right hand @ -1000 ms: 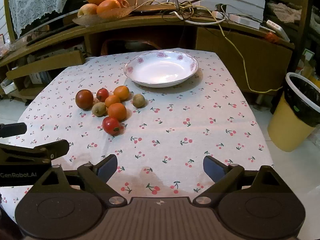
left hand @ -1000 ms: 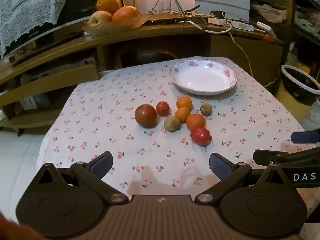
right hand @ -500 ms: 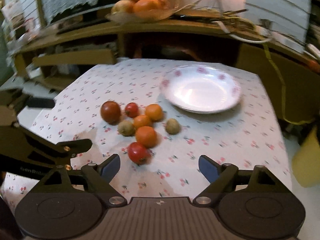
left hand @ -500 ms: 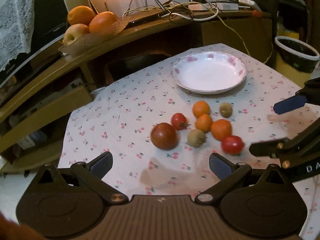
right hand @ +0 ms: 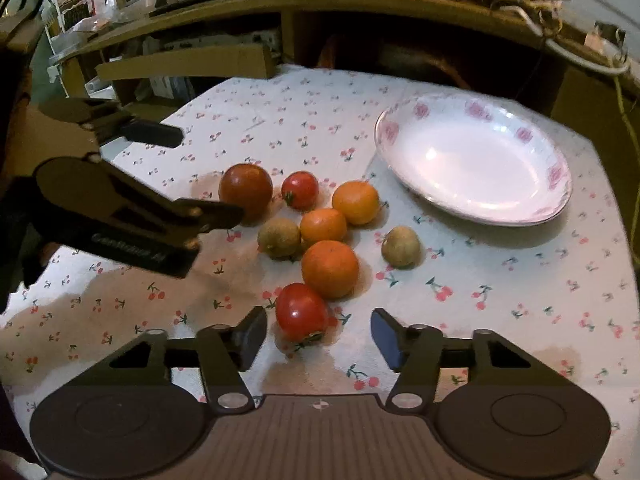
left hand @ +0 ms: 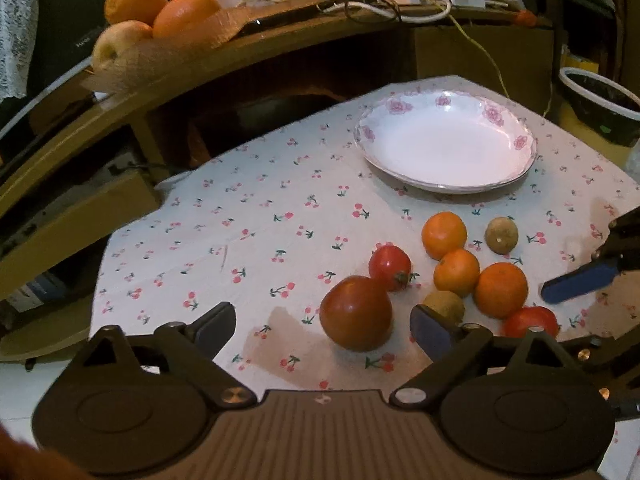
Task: Organize fruits
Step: 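Grasp the large dark red tomato with the left tool while the right tool grasps a small red tomato, then carry both tomatoes onto the white plate and open both tools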
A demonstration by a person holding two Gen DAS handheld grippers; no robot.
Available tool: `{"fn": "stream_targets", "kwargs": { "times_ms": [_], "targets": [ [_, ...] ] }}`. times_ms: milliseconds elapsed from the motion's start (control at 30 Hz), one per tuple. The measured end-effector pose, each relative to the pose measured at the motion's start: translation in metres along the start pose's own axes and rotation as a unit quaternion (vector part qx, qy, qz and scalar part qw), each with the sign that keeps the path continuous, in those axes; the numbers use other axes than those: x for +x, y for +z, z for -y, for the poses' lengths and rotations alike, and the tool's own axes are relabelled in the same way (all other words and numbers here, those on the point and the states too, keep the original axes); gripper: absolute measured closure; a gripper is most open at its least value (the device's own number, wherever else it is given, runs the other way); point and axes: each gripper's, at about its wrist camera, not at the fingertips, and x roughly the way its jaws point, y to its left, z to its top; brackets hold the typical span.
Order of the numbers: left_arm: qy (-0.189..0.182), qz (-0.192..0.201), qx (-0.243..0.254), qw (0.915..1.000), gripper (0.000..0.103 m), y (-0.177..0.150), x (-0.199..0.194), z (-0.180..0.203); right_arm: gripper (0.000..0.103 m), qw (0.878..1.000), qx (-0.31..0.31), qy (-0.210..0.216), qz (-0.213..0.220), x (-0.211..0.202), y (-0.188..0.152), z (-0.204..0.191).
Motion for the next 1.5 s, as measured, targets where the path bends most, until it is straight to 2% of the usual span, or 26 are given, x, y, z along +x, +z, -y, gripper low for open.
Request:
{"fn": "stream_targets", "kwargs": {
  "times_ms": [67, 133, 233, 300, 400, 433, 733, 1000, 1233, 1500],
  "targets": [
    [-0.008, -0.01, 0.0, 0.9999, 0.013, 0.0, 0.007, 0.001, 0.056, 1.0, -0.004, 0.003, -0.001, 0.002, 0.0, -0.001],
    [-0.02, -0.022, -0.004, 0.9995, 0.028, 0.001, 0.014, 0.001, 0.061, 1.0, -0.015, 0.006, 0.001, 0.002, 0.0, -0.003],
    [-0.03, -0.025, -0.011, 0.9992, 0.034, 0.006, 0.02, 0.001, 0.072, 1.0, -0.021, 0.012, 0.001, 0.001, -0.001, -0.004],
    [-0.035, -0.026, -0.016, 0.9989, 0.039, 0.008, 0.022, 0.0, 0.073, 1.0, -0.022, 0.012, 0.001, -0.001, -0.002, -0.004],
    [-0.055, -0.032, -0.027, 0.9976, 0.055, 0.01, 0.022, -0.001, 0.073, 1.0, -0.015, 0.017, -0.003, -0.002, -0.002, -0.001],
    [-0.057, -0.034, -0.025, 0.9975, 0.057, 0.01, 0.021, 0.0, 0.073, 1.0, -0.01, 0.019, -0.005, -0.003, -0.002, 0.001],
    [-0.075, -0.047, -0.033, 0.9955, 0.058, 0.005, 0.013, -0.005, 0.073, 0.999, 0.028, 0.024, -0.006, -0.012, -0.009, 0.024],
    [-0.087, -0.047, -0.042, 0.9942, 0.058, 0.01, 0.007, -0.007, 0.073, 0.999, 0.045, 0.022, 0.017, -0.025, -0.001, 0.034],
    [-0.096, -0.028, -0.056, 0.9934, 0.058, 0.03, 0.002, -0.003, 0.073, 0.997, 0.067, 0.003, 0.041, -0.031, 0.013, 0.049],
    [-0.122, 0.003, -0.07, 0.9901, 0.058, 0.081, 0.014, 0.016, 0.073, 0.993, 0.085, -0.027, 0.071, -0.027, 0.046, 0.073]
  ]
}}
